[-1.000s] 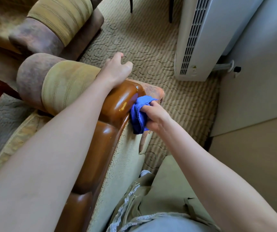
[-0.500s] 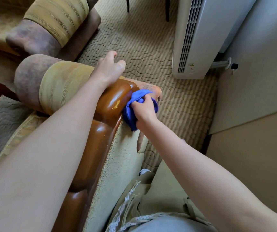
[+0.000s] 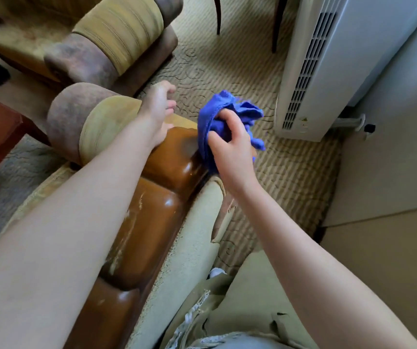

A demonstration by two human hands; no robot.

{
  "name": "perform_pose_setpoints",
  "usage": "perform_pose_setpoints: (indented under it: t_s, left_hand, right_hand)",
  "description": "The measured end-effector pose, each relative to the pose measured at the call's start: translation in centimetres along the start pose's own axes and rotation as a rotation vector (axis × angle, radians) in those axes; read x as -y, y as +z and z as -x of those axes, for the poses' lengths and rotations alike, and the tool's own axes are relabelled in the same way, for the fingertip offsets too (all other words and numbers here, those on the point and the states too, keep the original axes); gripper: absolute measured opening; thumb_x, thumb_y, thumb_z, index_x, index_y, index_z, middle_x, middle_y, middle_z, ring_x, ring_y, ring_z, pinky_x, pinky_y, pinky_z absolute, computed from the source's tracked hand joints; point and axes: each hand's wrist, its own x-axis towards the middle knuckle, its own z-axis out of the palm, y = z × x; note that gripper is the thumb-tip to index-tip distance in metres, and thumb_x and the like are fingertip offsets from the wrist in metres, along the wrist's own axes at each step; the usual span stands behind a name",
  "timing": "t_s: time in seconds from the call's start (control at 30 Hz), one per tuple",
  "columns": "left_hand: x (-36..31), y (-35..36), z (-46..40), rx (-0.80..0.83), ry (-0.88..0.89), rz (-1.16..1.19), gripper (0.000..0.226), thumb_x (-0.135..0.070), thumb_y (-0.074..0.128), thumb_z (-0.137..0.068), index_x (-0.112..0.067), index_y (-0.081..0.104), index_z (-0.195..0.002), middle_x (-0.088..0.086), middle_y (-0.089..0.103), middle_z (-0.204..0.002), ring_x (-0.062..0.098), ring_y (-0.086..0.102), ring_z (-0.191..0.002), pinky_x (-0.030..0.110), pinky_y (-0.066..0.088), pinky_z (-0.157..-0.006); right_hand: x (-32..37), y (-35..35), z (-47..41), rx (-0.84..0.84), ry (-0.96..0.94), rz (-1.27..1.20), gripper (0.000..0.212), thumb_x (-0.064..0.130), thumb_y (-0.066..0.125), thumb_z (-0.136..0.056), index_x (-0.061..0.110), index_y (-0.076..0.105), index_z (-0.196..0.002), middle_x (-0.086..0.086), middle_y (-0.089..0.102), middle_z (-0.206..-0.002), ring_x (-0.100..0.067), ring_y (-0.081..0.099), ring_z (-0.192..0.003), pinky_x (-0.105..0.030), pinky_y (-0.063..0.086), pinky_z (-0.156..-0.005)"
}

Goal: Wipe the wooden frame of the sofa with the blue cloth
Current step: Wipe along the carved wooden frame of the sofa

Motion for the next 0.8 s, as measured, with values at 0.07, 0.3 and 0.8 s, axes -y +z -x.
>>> perform_pose_setpoints:
  t_s: [0.07,0.3,0.8]
  left_hand:
    - [-0.5,-2.4,-0.1,0.051,-0.083,0.269,0.028,-0.036,0.048,-0.086,-0.015,0.06,-0.1,0.016,0.057,-0.112,0.027,0.056,-0.098,0.037,0.045,-0.085]
    - [2.2,-9.8,-0.9,0.207,0.024,-0.127,0.02,-0.005,0.045,-0.095,-0.01,0.062,-0.085,0.011,0.063,-0.074,0.023,0.06,-0.071,0.032,0.049,-0.068]
    - [5.8,-13.5,-1.9,0.487,-0.143,-0.619,0.019,-0.005,0.066,-0.082,-0.006,0.064,-0.101,0.011,0.068,-0.094,0.02,0.063,-0.089,0.031,0.049,-0.086]
  right_hand:
    - [1.9,1.1,-1.6,0.319,-0.156,0.203,0.026,0.016,0.053,-0.069,0.025,0.061,-0.093,-0.007,0.06,-0.095,-0.013,0.05,-0.087,-0.01,0.036,-0.078]
    - [3.7,7.5,-3.8,0.85,-0.218,0.707,0.021,0.018,0.054,-0.088,0.019,0.066,-0.105,0.012,0.056,-0.076,-0.008,0.052,-0.076,-0.019,0.038,-0.069]
    - [2.0,12.9,-10.4,1.166,0.393,1.112,0.023,0.034,0.055,-0.085,0.015,0.067,-0.092,-0.004,0.067,-0.103,-0.022,0.064,-0.097,-0.036,0.048,-0.095]
